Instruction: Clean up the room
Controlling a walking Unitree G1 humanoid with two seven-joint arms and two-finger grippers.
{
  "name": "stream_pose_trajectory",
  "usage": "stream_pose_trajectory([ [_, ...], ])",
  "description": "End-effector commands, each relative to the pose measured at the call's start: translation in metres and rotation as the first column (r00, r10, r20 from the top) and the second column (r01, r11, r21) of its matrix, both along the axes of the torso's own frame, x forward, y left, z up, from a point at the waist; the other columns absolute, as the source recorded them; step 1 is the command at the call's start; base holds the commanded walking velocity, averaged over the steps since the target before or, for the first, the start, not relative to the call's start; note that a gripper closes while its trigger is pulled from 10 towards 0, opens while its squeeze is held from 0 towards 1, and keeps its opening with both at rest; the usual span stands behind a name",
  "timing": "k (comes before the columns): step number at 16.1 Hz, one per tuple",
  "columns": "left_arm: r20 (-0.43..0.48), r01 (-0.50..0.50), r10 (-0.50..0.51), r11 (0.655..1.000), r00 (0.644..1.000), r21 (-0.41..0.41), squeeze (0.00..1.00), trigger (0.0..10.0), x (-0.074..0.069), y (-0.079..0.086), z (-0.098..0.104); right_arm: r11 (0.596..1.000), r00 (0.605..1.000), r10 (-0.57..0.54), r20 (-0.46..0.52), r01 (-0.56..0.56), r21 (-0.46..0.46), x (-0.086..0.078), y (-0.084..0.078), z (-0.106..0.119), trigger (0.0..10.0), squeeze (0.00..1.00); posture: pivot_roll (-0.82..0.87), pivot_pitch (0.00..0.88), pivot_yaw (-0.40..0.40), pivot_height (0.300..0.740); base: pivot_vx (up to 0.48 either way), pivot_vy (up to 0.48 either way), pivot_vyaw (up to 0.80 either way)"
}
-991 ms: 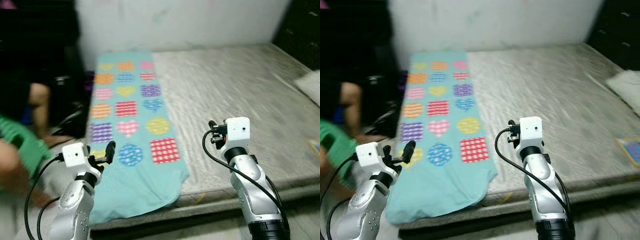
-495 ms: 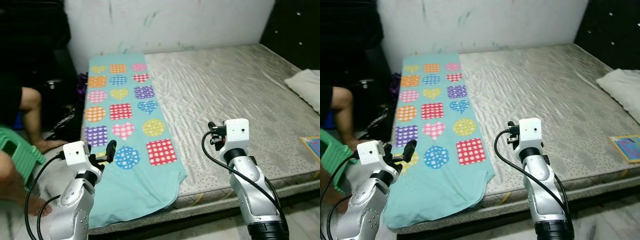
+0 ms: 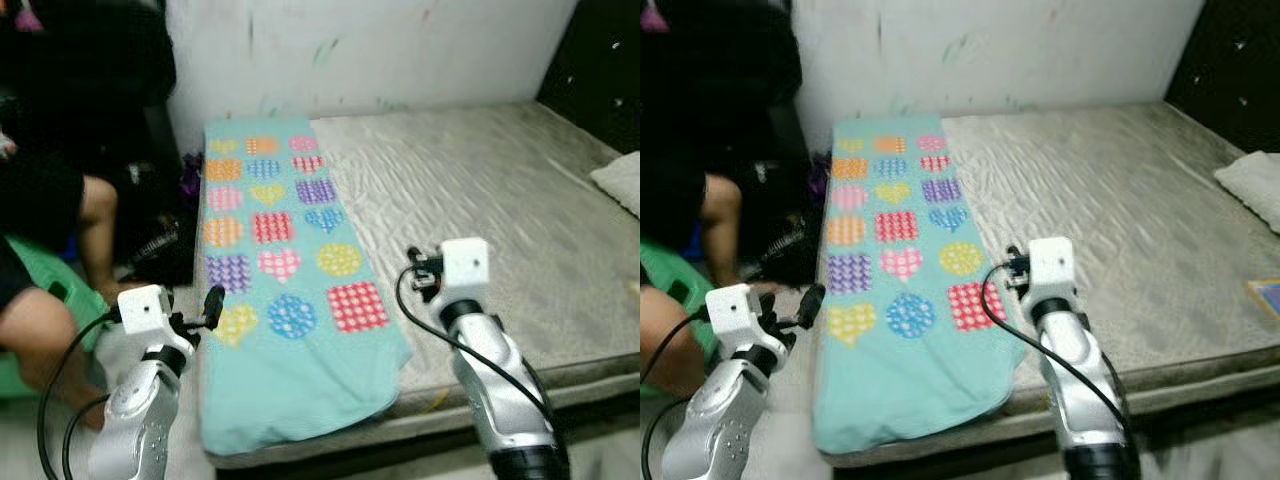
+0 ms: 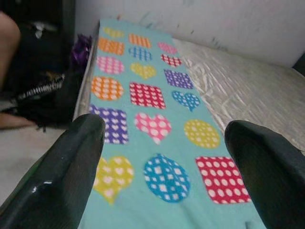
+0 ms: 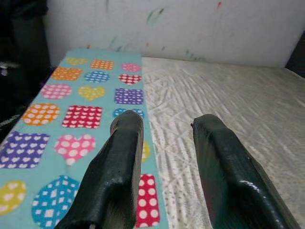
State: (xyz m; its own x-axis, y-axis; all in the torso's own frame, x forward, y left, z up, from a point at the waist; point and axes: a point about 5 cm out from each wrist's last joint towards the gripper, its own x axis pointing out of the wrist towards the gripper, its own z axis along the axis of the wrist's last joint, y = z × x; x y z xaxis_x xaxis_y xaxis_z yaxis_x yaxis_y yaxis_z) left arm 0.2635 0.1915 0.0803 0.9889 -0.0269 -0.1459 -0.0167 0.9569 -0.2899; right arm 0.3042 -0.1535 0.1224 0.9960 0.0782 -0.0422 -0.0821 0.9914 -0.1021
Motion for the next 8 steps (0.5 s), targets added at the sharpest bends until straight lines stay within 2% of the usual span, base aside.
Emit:
stream_pose_trajectory([
  [1,0.002,0.02,-0.02,1.0,1.0,-0.007,0.0,10.0,0.0012,-0.005,0.0004,1.0,1.0,-0.013,0.005,0.013,0.002,0.0004,-0.006,0.0018,10.0,0.0,-0.14,0.0,0.03,0.74,0.0,0.0,0.0],
  [8,0.013,-0.001,0.0,1.0,1.0,0.01,0.0,10.0,0.0017,-0.0007,0.0019,1.0,1.0,0.004,0.006,-0.004,0.004,0.0031,-0.0065,0.003,10.0,0.0,-0.14,0.0,0.028,0.74,0.0,0.0,0.0],
])
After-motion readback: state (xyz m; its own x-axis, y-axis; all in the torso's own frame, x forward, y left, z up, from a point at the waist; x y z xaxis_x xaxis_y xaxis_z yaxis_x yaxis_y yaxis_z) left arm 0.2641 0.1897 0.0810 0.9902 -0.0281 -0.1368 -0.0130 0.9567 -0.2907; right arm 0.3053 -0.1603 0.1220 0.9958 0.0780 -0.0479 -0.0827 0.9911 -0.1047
